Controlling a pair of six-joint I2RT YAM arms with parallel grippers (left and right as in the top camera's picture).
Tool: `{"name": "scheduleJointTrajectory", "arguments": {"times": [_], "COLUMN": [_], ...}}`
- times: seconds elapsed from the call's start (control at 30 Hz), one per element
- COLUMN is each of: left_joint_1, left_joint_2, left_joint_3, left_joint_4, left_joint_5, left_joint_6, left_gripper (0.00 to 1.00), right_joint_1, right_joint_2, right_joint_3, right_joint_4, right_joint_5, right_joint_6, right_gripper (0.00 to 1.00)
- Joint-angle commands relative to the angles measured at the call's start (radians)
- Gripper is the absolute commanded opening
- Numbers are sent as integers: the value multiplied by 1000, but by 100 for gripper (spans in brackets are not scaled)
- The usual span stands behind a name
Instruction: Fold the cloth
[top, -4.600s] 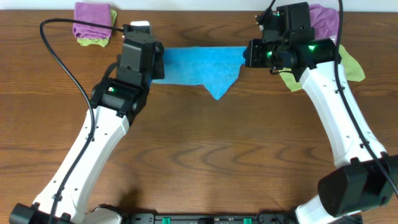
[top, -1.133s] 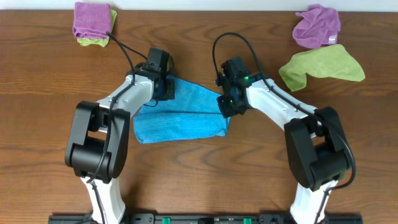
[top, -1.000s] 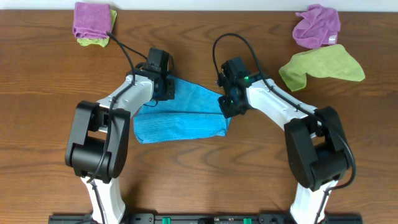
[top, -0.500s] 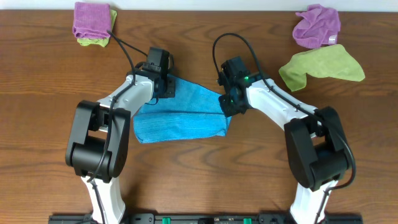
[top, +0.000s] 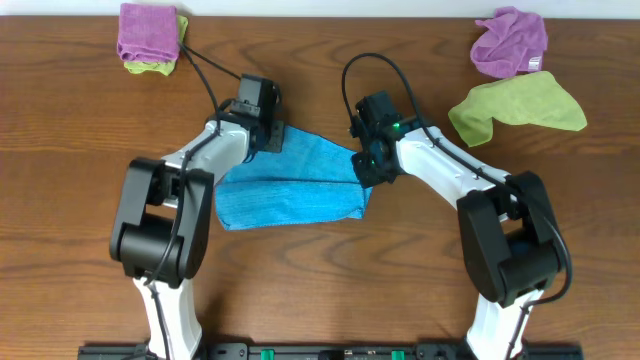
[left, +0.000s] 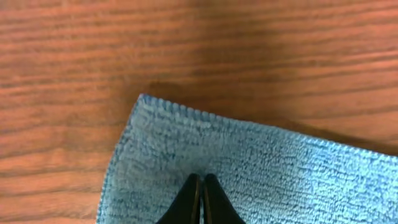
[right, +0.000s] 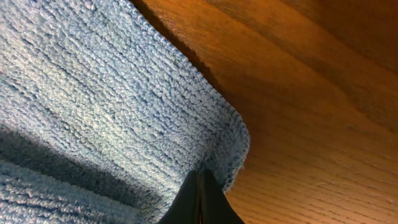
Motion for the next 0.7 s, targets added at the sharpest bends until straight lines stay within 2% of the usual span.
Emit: {"name": "scheduleJointTrajectory", "arguments": {"times": [0.0,0.17,0.37,0.47,0.67], "left_joint_1": [6,6,6,6,6], "left_joint_2": [56,63,63,63,63], "left_joint_3": [-10,-10,-10,-10,-10], "left_joint_4": [-10,11,39,48,50], "left_joint_5": [-16,-17,-18,-22,-121], "left_joint_6": [19,19,14,5,-71], "left_gripper": [6,6,6,6,6], "right_joint_1": [11,10,-31,-51,-90], "right_joint_2": [17,25,135,190,229], "right_joint_3": [-3,-3,0,24,121], "right_joint_4": [-4,23,149,155,126], "right_joint_5": [-5,2,4,6,94], "right_joint_6": [2,2,2,2,1], "right_gripper": [1,1,1,1,1]}}
